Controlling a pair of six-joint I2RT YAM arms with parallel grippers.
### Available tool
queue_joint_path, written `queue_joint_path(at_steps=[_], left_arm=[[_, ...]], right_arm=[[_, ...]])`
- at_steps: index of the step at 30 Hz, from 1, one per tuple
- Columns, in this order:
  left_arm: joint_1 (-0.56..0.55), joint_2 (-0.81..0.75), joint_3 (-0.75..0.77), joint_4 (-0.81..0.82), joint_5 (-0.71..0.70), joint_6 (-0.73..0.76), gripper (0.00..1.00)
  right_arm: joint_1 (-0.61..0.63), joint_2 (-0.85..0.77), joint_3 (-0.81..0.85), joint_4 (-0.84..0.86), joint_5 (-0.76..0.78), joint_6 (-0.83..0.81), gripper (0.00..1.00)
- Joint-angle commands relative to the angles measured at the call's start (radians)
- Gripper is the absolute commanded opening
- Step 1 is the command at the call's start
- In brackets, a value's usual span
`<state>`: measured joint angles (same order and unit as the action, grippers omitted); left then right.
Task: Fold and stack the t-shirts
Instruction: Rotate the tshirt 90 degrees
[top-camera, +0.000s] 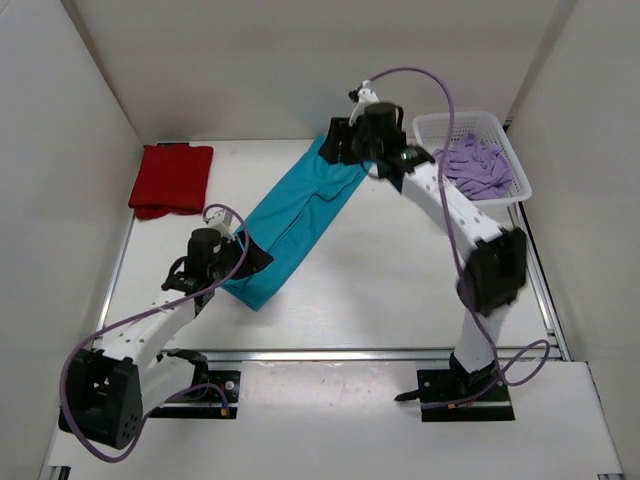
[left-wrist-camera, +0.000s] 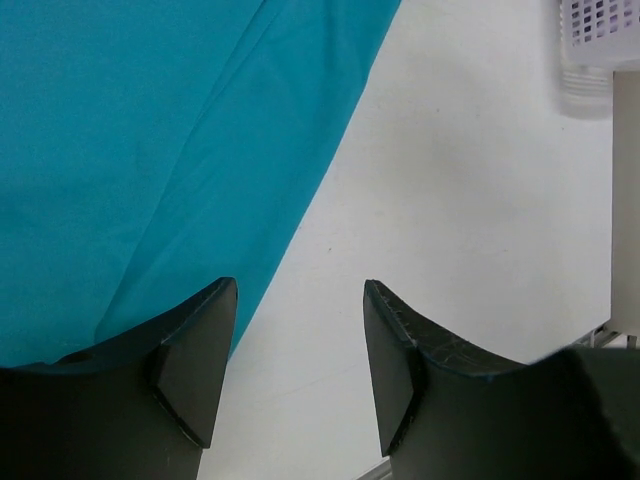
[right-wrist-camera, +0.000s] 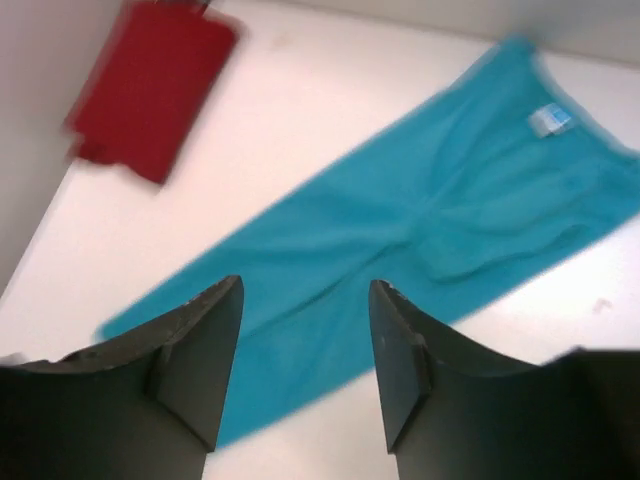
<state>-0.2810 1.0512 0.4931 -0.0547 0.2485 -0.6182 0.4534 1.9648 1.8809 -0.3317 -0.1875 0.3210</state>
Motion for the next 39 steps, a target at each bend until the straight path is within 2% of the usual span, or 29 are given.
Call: queue_joint_path(at_steps=[1, 4, 5, 6, 9, 11, 13, 15, 18, 22, 25, 27, 28, 29, 30, 31, 32, 35, 38, 39], left_arm=[[0.046, -0.074, -0.021, -0.019, 0.008, 0.009, 0.64], [0.107, -0.137, -0.041, -0.063, -0.006, 0.029, 0.65], [0.124, -0.154, -0.033, -0.074, -0.014, 0.04, 0.64], [0.123, -0.16, -0.025, -0.097, -0.034, 0.044, 0.65], [0.111, -0.165, -0.011, -0.12, -0.055, 0.054, 0.65], [0.114, -0.166, -0.014, -0.126, -0.049, 0.049, 0.65], [0.132, -0.178, -0.036, -0.123, -0.039, 0.048, 0.65], [0.129, -0.204, -0.048, -0.119, -0.038, 0.051, 0.65], [0.14, -0.24, -0.05, -0.148, -0.052, 0.063, 0.65], [0.135, -0.249, -0.038, -0.178, -0.075, 0.086, 0.65], [0.125, -0.249, -0.042, -0.195, -0.107, 0.1, 0.65], [0.121, -0.249, -0.048, -0.189, -0.112, 0.1, 0.64], [0.118, -0.246, -0.051, -0.195, -0.115, 0.097, 0.65], [0.118, -0.246, -0.048, -0.192, -0.112, 0.104, 0.65], [0.114, -0.244, -0.047, -0.201, -0.121, 0.104, 0.65], [0.112, -0.243, -0.041, -0.206, -0.123, 0.107, 0.64], [0.102, -0.241, -0.041, -0.205, -0.132, 0.113, 0.64], [0.063, -0.235, -0.037, -0.217, -0.149, 0.112, 0.64], [-0.029, -0.209, -0.053, -0.183, -0.135, 0.097, 0.63], [-0.096, -0.206, -0.056, -0.177, -0.165, 0.092, 0.62]], right_arm=[[0.129, -0.173, -0.405, 0.13, 0.045, 0.008, 0.5], [0.21, -0.282, -0.722, 0.302, 0.008, 0.119, 0.25], [0.234, -0.306, -0.755, 0.324, 0.014, 0.148, 0.07], [0.272, -0.31, -0.804, 0.364, 0.017, 0.151, 0.0], [0.358, -0.278, -0.815, 0.382, 0.036, 0.158, 0.01], [0.399, -0.25, -0.806, 0.387, 0.046, 0.171, 0.14], [0.409, -0.224, -0.81, 0.405, 0.055, 0.191, 0.38], [0.429, -0.196, -0.824, 0.431, 0.069, 0.234, 0.49], [0.433, -0.133, -0.839, 0.471, 0.079, 0.289, 0.52], [0.424, -0.008, -0.81, 0.514, 0.043, 0.348, 0.48], [0.423, 0.06, -0.773, 0.517, 0.043, 0.369, 0.4], [0.41, 0.089, -0.753, 0.531, 0.023, 0.381, 0.32], [0.407, 0.101, -0.746, 0.528, 0.002, 0.386, 0.19], [0.397, 0.108, -0.735, 0.528, -0.016, 0.391, 0.1], [0.393, 0.106, -0.741, 0.511, -0.017, 0.38, 0.08], [0.393, 0.08, -0.75, 0.511, -0.012, 0.377, 0.02], [0.383, 0.039, -0.797, 0.51, -0.007, 0.366, 0.0], [0.32, -0.126, -0.974, 0.514, -0.023, 0.317, 0.0], [0.19, -0.291, -1.14, 0.458, -0.131, 0.236, 0.0], [0.144, -0.329, -1.186, 0.42, -0.191, 0.193, 0.01]])
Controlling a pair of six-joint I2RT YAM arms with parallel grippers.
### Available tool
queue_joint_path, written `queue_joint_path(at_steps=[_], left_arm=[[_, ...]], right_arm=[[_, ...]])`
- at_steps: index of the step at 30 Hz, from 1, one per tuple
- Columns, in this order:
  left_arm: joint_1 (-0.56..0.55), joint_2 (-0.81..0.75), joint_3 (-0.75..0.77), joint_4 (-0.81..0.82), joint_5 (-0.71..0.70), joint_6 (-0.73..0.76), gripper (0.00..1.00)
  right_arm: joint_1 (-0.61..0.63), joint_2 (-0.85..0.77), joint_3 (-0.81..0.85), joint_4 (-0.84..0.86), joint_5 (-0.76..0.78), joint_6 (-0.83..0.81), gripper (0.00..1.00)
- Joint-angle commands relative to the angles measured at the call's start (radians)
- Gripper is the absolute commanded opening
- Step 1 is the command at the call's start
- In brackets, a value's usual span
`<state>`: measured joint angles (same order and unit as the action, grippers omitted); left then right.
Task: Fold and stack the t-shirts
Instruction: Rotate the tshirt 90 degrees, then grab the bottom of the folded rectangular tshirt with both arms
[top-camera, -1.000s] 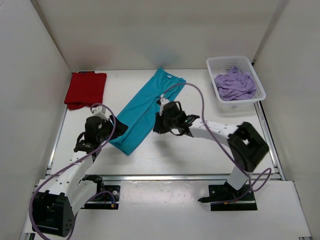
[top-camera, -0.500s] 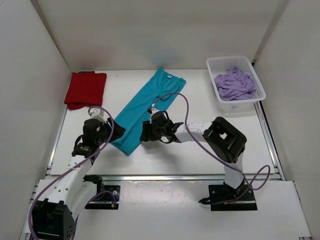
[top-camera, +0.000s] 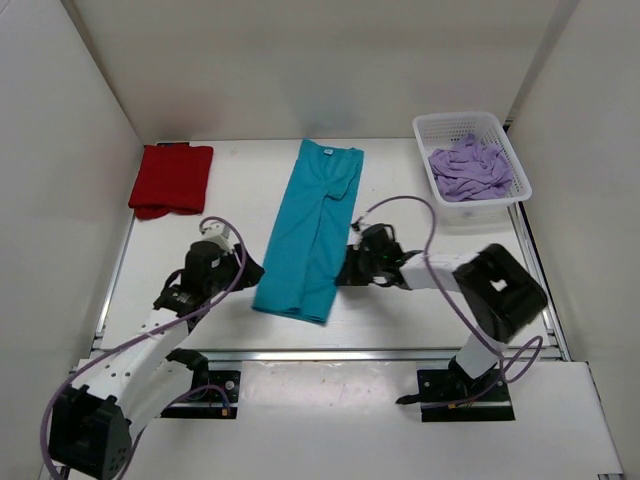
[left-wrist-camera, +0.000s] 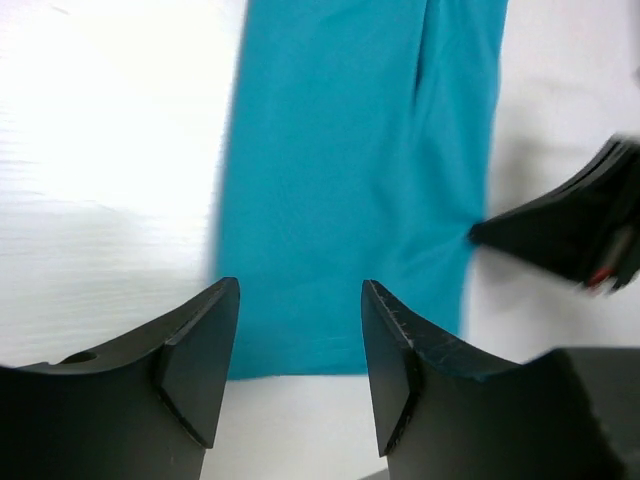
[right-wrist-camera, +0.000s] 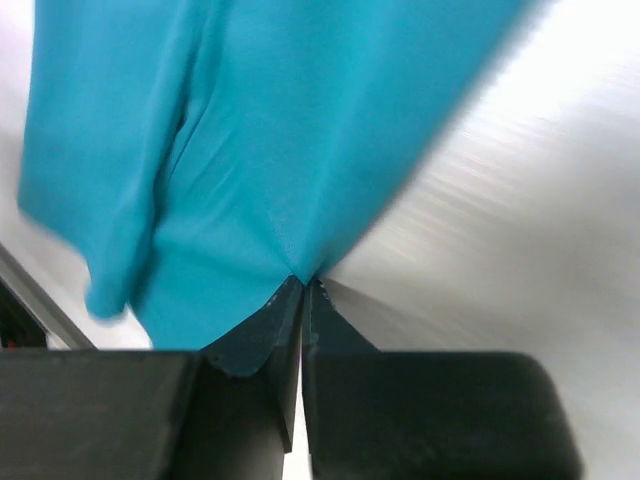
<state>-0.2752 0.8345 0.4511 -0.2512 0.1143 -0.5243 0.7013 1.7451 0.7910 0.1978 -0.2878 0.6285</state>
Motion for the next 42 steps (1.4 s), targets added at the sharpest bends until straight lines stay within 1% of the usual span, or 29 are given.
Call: queue_joint_path(at_steps=[1, 2, 3, 4, 5, 6, 7, 9, 10, 12, 14, 16, 17, 19, 21, 23, 24, 27, 28, 30, 31, 32, 33, 34, 36, 38, 39, 40, 42], left_arm=[[-0.167, 0.034, -0.017, 0.01, -0.08, -0.008, 0.63], [-0.198, 0.05, -0.017, 0.013, -0.09, -0.005, 0.63], [-0.235, 0.061, -0.028, 0.012, -0.108, -0.008, 0.63], [-0.26, 0.077, -0.038, 0.024, -0.097, -0.013, 0.63], [-0.265, 0.089, -0.06, 0.027, -0.087, -0.016, 0.62], [-0.28, 0.092, -0.08, 0.029, -0.081, -0.022, 0.62], [-0.3, 0.103, -0.09, 0.035, -0.081, -0.029, 0.62], [-0.337, 0.103, -0.13, 0.053, -0.079, -0.052, 0.62], [-0.357, 0.112, -0.147, 0.073, -0.068, -0.06, 0.63], [-0.371, 0.133, -0.167, 0.096, -0.058, -0.08, 0.64], [-0.364, 0.167, -0.184, 0.168, 0.005, -0.097, 0.66], [-0.368, 0.192, -0.19, 0.202, 0.012, -0.115, 0.66], [-0.357, 0.208, -0.19, 0.223, 0.039, -0.127, 0.66], [-0.323, 0.213, -0.21, 0.275, 0.071, -0.141, 0.65], [-0.329, 0.222, -0.2, 0.268, 0.036, -0.138, 0.65], [-0.343, 0.247, -0.183, 0.254, 0.027, -0.128, 0.57], [-0.348, 0.271, -0.181, 0.266, 0.036, -0.125, 0.51], [-0.367, 0.319, -0.169, 0.288, 0.038, -0.129, 0.42], [-0.372, 0.334, -0.158, 0.288, 0.041, -0.134, 0.4], [-0.377, 0.341, -0.147, 0.271, 0.027, -0.128, 0.28], [-0.38, 0.33, -0.15, 0.265, 0.015, -0.132, 0.25], [-0.38, 0.324, -0.15, 0.267, -0.002, -0.132, 0.2], [-0.375, 0.31, -0.155, 0.264, -0.014, -0.131, 0.16], [-0.372, 0.298, -0.157, 0.254, -0.015, -0.134, 0.15], [-0.352, 0.263, -0.172, 0.256, -0.013, -0.143, 0.09], [-0.351, 0.241, -0.175, 0.253, -0.031, -0.146, 0.04], [-0.378, 0.23, -0.178, 0.203, -0.057, -0.143, 0.0], [-0.395, 0.218, -0.173, 0.178, -0.083, -0.152, 0.0], [-0.471, 0.183, -0.196, 0.149, -0.108, -0.19, 0.0]], right_arm=[[-0.149, -0.131, -0.125, -0.159, -0.109, -0.156, 0.01], [-0.166, -0.156, -0.13, -0.188, -0.131, -0.171, 0.05], [-0.177, -0.204, -0.151, -0.227, -0.117, -0.199, 0.17], [-0.19, -0.237, -0.182, -0.242, -0.108, -0.211, 0.25], [-0.206, -0.289, -0.212, -0.242, -0.119, -0.202, 0.36], [-0.221, -0.353, -0.229, -0.245, -0.125, -0.201, 0.41], [-0.233, -0.384, -0.261, -0.257, -0.108, -0.185, 0.42], [-0.237, -0.497, -0.3, -0.291, -0.088, -0.176, 0.44], [-0.229, -0.515, -0.33, -0.316, -0.079, -0.17, 0.44], [-0.198, -0.593, -0.372, -0.331, -0.067, -0.142, 0.44], [-0.151, -0.628, -0.433, -0.33, -0.068, -0.087, 0.44], [-0.129, -0.663, -0.476, -0.275, -0.092, -0.038, 0.44], [-0.129, -0.667, -0.508, -0.227, -0.112, -0.009, 0.44], [-0.126, -0.662, -0.519, -0.207, -0.126, 0.008, 0.44], [-0.134, -0.656, -0.519, -0.153, -0.145, 0.025, 0.45], [-0.138, -0.635, -0.523, -0.108, -0.154, 0.039, 0.44], [-0.143, -0.625, -0.521, -0.086, -0.157, 0.043, 0.44], [-0.137, -0.564, -0.533, -0.02, -0.177, 0.072, 0.44], [-0.137, -0.537, -0.533, -0.008, -0.172, 0.071, 0.41], [-0.12, -0.506, -0.513, 0.017, -0.166, 0.083, 0.35], [-0.121, -0.481, -0.512, 0.026, -0.166, 0.092, 0.27], [-0.118, -0.464, -0.512, 0.057, -0.184, 0.097, 0.17], [-0.108, -0.466, -0.506, 0.057, -0.169, 0.106, 0.09], [-0.086, -0.467, -0.503, 0.054, -0.159, 0.117, 0.06], [-0.053, -0.507, -0.507, 0.005, -0.102, 0.109, 0.0], [-0.039, -0.553, -0.518, -0.032, -0.084, 0.112, 0.0], [-0.02, -0.591, -0.539, -0.062, -0.073, 0.12, 0.0], [0.001, -0.611, -0.558, -0.092, -0.062, 0.129, 0.0], [0.048, -0.706, -0.585, -0.148, -0.027, 0.16, 0.0]])
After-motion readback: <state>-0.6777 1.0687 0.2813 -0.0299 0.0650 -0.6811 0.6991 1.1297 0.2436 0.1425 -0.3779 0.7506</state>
